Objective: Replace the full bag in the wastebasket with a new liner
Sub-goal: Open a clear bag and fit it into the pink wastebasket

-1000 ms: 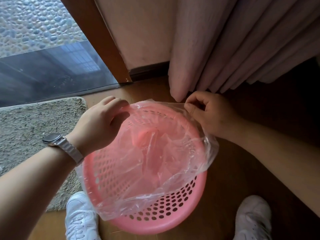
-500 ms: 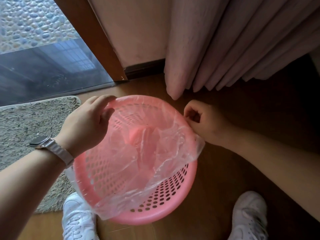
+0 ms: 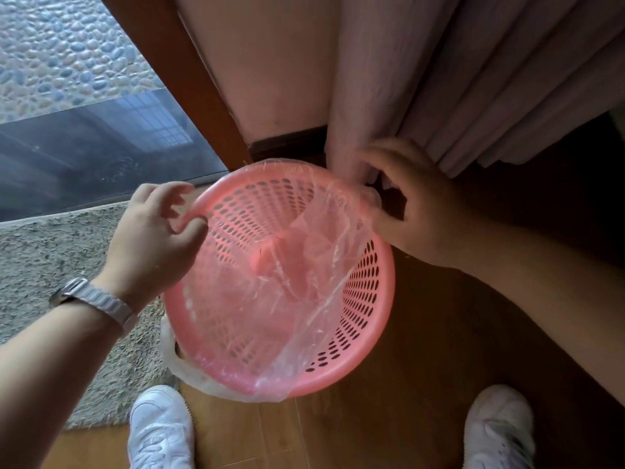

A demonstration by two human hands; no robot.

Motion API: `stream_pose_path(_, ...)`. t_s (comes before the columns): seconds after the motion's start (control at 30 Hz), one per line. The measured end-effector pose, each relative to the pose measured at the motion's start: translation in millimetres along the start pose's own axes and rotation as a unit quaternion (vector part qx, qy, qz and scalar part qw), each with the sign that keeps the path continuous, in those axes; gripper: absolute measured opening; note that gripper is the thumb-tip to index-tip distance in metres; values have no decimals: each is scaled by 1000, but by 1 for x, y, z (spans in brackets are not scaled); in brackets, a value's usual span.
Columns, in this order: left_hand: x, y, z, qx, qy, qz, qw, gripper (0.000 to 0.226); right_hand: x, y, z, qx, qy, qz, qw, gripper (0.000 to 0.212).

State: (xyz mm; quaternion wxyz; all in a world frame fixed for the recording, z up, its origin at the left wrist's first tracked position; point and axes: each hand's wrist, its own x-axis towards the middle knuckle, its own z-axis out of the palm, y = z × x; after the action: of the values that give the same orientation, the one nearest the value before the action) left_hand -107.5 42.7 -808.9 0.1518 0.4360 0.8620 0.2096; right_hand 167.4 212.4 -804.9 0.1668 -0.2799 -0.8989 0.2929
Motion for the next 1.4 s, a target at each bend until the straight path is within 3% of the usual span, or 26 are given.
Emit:
stream_pose_path(0.13,11,25,2,73,-39,115,990,56,-1,5,6,4,-33,-22,999,27)
stream_pose_path(0.3,22,47,26,135,-12,178,975,35,-24,9,4,64,-27,42,997,18)
stream_pose_path(0.37,23,46,30,140,0,182,973,29,-32,10,3,70,-47,16,996,16)
stream_pose_path(0.5,25,39,28,127,7,171,977,23,-44,10,8,23,-92,-20,995,28)
stream_pose_path(0.67,27,26,21,147,12,135,980,15,-36,7,9,22,10,-3,1000,14)
stream_pose_path(0.9,27,16,11,139,-7,54,989,21,-53,9,20,39,-29,41,998,14)
stream_pose_path(1.07,25,18,11,125,-7,26,992,22,-62,5,32,107,-50,130,985,11)
stream_pose_path(1.17,26,22,10,111,-6,5,994,23,-54,5,31,206,-48,198,957,12)
stream_pose_path(1.27,26,21,6,125,-8,16,992,24,-41,9,21,267,-42,224,936,23)
stream_pose_path(1.4,24,21,-1,151,-28,62,986,30,-38,19,5,168,11,206,964,45)
